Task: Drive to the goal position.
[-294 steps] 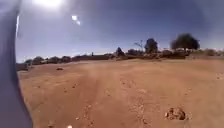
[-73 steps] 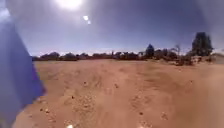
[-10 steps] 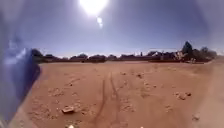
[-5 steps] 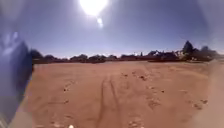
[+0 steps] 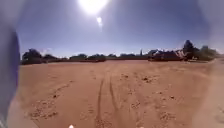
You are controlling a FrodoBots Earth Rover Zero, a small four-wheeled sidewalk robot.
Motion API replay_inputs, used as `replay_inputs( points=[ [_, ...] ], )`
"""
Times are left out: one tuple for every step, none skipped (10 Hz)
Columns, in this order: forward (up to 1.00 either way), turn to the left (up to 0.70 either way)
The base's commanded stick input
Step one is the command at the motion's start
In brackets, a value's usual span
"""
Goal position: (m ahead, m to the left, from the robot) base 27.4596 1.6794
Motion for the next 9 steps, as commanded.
replay_inputs(
  points=[
    [0.70, 0.00],
    [0.70, 0.00],
    [0.70, 0.00],
    [0.70, 0.00],
    [0.70, 0.00],
    [0.70, 0.00],
    [0.70, 0.00],
    [0.70, 0.00],
    [0.70, 0.00]
  ],
)
